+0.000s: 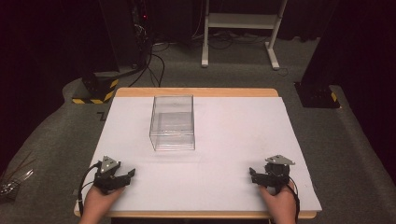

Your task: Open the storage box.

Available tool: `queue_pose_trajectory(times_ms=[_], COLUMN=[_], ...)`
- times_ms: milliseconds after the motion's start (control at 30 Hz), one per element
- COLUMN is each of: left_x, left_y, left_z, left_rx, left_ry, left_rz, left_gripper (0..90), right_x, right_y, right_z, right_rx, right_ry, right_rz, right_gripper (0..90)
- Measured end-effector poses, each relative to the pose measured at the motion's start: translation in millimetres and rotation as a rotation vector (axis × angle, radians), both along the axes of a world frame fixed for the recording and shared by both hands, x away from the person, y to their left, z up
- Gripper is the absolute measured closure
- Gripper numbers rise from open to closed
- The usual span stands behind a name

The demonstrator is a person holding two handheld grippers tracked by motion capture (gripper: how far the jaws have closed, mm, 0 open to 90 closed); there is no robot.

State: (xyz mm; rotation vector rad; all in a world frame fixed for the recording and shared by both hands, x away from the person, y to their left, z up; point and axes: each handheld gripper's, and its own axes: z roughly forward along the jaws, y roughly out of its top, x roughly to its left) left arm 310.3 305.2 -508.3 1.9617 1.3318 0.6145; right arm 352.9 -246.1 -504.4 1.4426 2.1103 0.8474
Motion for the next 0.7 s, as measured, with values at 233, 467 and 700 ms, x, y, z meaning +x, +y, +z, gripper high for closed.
queue_pose_trajectory(times_ms=[233,467,700], left_x=[0.1,0.1,0.0], left_y=[-0.1,0.1,0.7], left_z=[0.0,0.0,2.3], left_rx=[0.000,-0.005,0.005], left_ry=[0.001,0.000,0.003], left_rz=[0.000,0.002,0.004], left_gripper=[30.2,30.3,35.8], right_x=[-0.2,0.1,0.1], right_y=[0.1,-0.1,0.1], right_z=[0.0,0.0,-0.1], right_rx=[0.002,0.000,0.003], right_ry=[0.001,-0.001,-0.001], right_rz=[-0.001,0.001,-0.001], right_gripper=[8.4,8.4,8.4])
